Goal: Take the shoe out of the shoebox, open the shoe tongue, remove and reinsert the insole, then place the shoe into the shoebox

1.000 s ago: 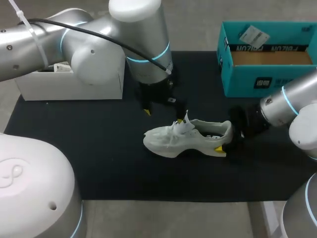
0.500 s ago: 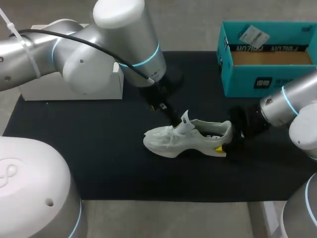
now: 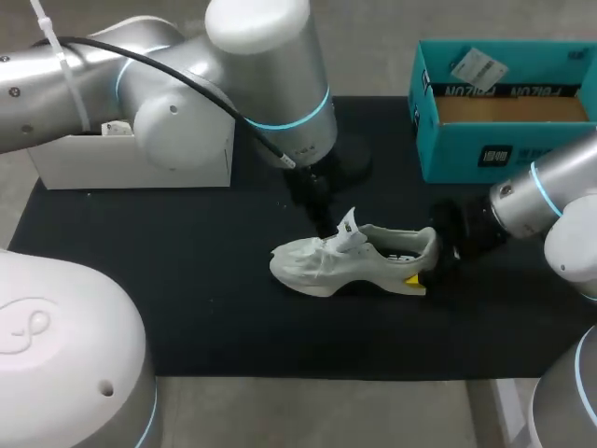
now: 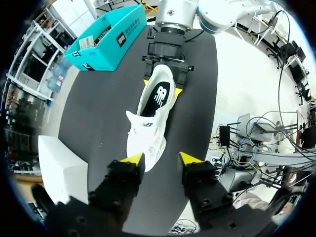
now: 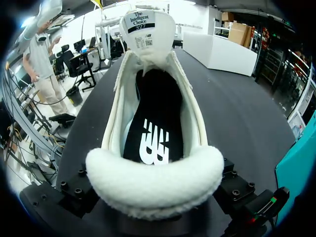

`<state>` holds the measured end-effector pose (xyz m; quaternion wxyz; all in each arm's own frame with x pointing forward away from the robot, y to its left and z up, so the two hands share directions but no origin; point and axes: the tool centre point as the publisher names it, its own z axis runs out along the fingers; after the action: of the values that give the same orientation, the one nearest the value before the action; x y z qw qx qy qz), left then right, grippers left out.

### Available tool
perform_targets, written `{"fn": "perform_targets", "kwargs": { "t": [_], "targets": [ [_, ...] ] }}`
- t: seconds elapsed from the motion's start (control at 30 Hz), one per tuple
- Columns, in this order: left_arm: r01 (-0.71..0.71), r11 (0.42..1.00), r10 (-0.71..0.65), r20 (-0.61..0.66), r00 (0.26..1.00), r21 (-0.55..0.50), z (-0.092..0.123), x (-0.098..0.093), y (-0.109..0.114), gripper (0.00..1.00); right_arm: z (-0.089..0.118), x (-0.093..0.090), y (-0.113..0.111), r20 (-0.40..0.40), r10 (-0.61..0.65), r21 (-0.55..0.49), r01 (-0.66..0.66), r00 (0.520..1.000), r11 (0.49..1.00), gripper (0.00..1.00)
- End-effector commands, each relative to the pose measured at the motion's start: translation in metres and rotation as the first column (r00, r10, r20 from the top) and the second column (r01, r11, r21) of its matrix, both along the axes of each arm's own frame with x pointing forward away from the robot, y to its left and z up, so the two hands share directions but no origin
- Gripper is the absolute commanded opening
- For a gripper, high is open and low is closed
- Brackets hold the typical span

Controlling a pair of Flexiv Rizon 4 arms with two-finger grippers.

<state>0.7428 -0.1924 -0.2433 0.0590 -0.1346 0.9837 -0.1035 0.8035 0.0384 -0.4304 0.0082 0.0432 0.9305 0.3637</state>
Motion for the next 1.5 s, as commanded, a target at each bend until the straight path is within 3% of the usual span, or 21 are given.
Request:
{"fn": "perform_targets", "kwargs": {
  "t": [0.03,0.53,0.73,1.07,1.5],
  "targets": [
    [-0.005,0.999,0.005,-0.008,1.000,0.038,0.000,0.001,-0.008,0.00,-0.004,0.001,0.003,0.000,-0.002,-0.004,0.002,1.000,1.000,0.00],
    [-0.005,0.999,0.005,-0.008,1.000,0.038,0.000,0.001,-0.008,0.00,-0.004,0.001,0.003,0.000,-0.002,-0.004,0.002,1.000,1.000,0.00],
    [0.085,0.996,-0.085,-0.001,0.996,0.015,-0.019,-0.003,-0.044,0.00,-0.004,0.001,0.003,0.000,-0.002,-0.004,0.002,1.000,1.000,0.00],
    [0.165,0.986,-0.165,0.008,0.986,-0.022,-0.036,0.003,-0.072,0.00,-0.004,0.001,0.003,0.000,-0.002,-0.004,0.002,1.000,1.000,0.00],
    [0.209,0.977,-0.210,-0.018,0.978,-0.038,-0.077,0.039,-0.107,0.00,-0.004,0.001,0.003,0.000,-0.002,-0.004,0.002,1.000,1.000,0.00]
  ]
}}
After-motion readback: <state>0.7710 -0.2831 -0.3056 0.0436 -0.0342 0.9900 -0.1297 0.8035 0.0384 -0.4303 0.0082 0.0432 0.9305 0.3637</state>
